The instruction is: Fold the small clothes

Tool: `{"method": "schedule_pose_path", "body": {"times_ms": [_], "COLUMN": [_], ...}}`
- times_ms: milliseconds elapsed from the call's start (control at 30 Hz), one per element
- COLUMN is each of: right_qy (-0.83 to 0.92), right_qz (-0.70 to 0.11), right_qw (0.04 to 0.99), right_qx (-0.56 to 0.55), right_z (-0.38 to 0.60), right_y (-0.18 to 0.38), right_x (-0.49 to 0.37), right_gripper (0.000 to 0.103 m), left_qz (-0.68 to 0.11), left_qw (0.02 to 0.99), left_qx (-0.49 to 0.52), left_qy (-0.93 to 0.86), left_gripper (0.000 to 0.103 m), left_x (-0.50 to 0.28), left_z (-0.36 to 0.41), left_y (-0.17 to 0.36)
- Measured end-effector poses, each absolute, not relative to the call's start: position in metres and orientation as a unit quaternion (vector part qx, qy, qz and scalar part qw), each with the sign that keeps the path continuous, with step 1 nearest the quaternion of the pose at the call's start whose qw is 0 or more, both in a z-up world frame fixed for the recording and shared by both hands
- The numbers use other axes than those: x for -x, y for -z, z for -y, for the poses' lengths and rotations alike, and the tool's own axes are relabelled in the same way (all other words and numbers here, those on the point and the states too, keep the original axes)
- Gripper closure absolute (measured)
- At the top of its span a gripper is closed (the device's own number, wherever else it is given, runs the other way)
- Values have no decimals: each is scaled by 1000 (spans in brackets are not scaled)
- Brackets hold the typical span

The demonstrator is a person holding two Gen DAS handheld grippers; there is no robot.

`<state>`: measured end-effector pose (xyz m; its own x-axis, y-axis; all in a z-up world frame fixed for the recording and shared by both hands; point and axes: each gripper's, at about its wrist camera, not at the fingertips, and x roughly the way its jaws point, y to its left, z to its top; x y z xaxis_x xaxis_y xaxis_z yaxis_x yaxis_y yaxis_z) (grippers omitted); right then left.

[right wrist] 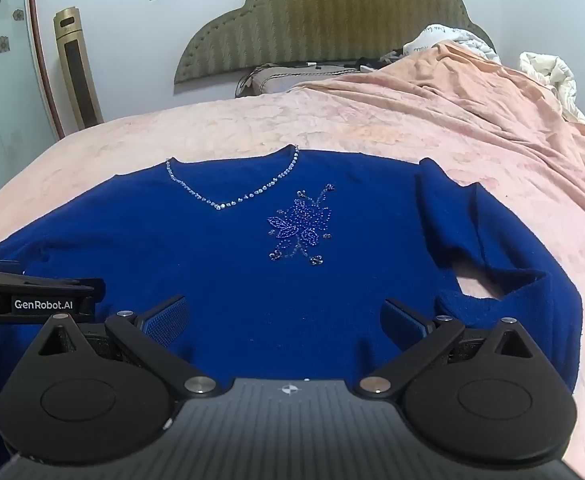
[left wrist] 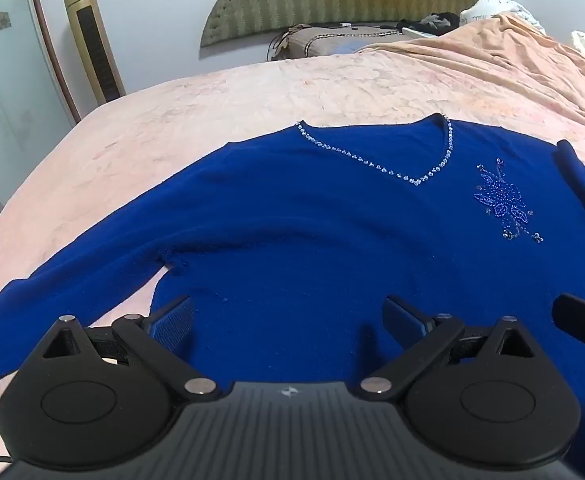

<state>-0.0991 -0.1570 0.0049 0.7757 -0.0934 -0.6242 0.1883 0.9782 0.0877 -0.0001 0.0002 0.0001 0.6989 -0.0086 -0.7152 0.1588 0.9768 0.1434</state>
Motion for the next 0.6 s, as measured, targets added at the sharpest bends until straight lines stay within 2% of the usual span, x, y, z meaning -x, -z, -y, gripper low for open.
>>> {"method": "schedule_pose_path", "body": {"times_ms": [600], "right_qy": [78], "right_qz": [-324], "right_qw": [940], "right_qx": [-70], "right_z": [156], "right_y": [-3], "right_x": [102], "right_gripper": [0], "left_qz": [-393], "left_qw": [913], "left_qx": [-96], "left_qy": [49], "left_gripper": [2], "left_x": [1], "left_z": [5], "left_y": [3]}}
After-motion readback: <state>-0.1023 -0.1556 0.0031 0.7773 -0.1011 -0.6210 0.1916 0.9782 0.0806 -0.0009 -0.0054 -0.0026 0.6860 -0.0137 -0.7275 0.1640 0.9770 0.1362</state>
